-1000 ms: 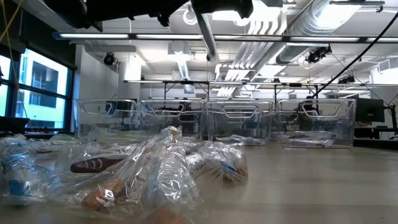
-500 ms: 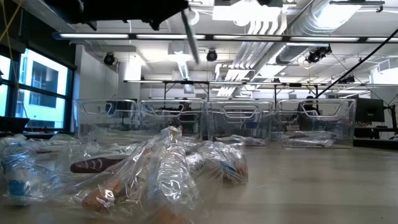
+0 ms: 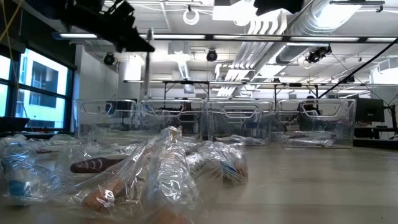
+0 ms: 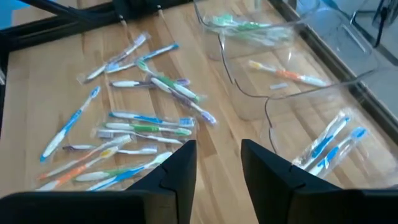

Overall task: Pick & Place Toothbrushes
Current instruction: Put the green toothbrush into the left transparent bin

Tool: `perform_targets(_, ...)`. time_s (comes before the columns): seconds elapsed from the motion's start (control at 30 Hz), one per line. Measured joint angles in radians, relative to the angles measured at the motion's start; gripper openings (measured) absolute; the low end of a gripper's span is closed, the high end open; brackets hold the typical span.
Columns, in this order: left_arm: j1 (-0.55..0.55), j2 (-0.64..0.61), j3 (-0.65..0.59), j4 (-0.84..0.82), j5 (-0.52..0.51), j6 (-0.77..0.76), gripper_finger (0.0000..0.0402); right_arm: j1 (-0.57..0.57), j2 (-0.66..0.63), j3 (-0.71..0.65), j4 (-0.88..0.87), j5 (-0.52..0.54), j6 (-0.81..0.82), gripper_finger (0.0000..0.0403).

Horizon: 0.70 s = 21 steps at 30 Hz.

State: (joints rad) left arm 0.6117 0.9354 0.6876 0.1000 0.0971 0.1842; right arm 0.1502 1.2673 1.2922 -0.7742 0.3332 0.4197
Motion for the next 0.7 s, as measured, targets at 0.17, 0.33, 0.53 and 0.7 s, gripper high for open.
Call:
perform_targets(0.17, 0.121, -0.011, 0.0, -0.112, -0.005, -0.013, 0.001, 0.0, 0.03, 0.0, -0.001, 0.0, 0.004, 0.0113)
perform_targets(0.33, 0.192, -0.011, 0.0, -0.289, -0.025, -0.032, 0.001, -0.001, 0.066, 0.0, 0.0, 0.005, 0.003, 0.0114)
perform_targets(0.53, 0.2, -0.011, 0.0, -0.381, -0.064, -0.033, 0.0025, -0.001, 0.11, 0.0, -0.001, 0.008, -0.005, 0.0111)
perform_targets(0.7, 0.2, -0.011, 0.0, -0.381, -0.065, -0.034, 0.0038, -0.003, 0.126, 0.0, -0.001, 0.007, -0.005, 0.0106)
